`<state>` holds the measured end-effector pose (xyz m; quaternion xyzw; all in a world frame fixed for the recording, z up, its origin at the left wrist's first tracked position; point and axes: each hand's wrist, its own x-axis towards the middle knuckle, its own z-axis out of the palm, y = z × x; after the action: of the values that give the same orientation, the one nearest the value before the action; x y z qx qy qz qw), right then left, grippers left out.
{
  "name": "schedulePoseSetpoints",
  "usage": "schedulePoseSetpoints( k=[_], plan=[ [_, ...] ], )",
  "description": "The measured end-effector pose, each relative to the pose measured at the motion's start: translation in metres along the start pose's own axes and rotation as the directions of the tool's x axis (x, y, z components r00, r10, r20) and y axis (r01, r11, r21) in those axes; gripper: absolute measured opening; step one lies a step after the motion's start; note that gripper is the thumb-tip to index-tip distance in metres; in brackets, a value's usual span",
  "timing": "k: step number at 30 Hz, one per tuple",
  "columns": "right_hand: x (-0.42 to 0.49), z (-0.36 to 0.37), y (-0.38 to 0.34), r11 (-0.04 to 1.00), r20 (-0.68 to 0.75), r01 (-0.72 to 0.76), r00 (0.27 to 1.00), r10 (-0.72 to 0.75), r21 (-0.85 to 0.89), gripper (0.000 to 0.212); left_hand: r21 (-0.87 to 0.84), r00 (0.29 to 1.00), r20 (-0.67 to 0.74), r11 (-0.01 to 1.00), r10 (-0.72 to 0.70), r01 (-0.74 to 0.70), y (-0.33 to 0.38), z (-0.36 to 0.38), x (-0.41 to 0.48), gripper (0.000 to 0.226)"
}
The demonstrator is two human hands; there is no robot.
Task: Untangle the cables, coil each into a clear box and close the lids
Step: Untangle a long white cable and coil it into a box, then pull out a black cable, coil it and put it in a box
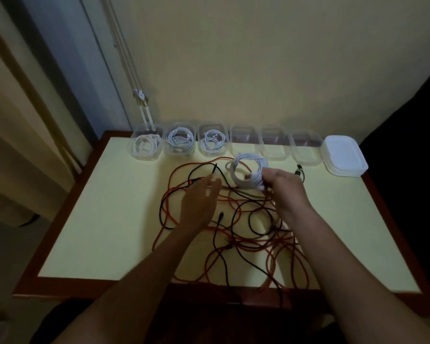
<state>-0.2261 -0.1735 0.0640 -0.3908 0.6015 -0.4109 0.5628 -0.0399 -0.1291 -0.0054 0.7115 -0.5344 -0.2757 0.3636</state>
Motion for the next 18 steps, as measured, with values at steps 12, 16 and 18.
schedulePoseSetpoints(
  k=[12,16,18],
  plan=[
    [0.182,0.013,-0.025,0.827,-0.051,0.208,0.960,-0.274,-0.521,0.035,0.635,0.981,0.153,0.748,0.121,-0.192,-0.098,0.024,0.059,0.088],
    [0.225,0.028,-0.031,0.613,0.031,0.260,0.933,-0.357,-0.746,0.022,0.624,0.981,0.119,0.756,0.156,-0.196,-0.102,0.025,0.062,0.084],
    [0.241,0.036,-0.034,0.478,0.086,0.272,0.923,-0.375,-0.835,0.020,0.624,0.982,0.104,0.758,0.160,-0.190,-0.103,0.026,0.063,0.084]
  ],
)
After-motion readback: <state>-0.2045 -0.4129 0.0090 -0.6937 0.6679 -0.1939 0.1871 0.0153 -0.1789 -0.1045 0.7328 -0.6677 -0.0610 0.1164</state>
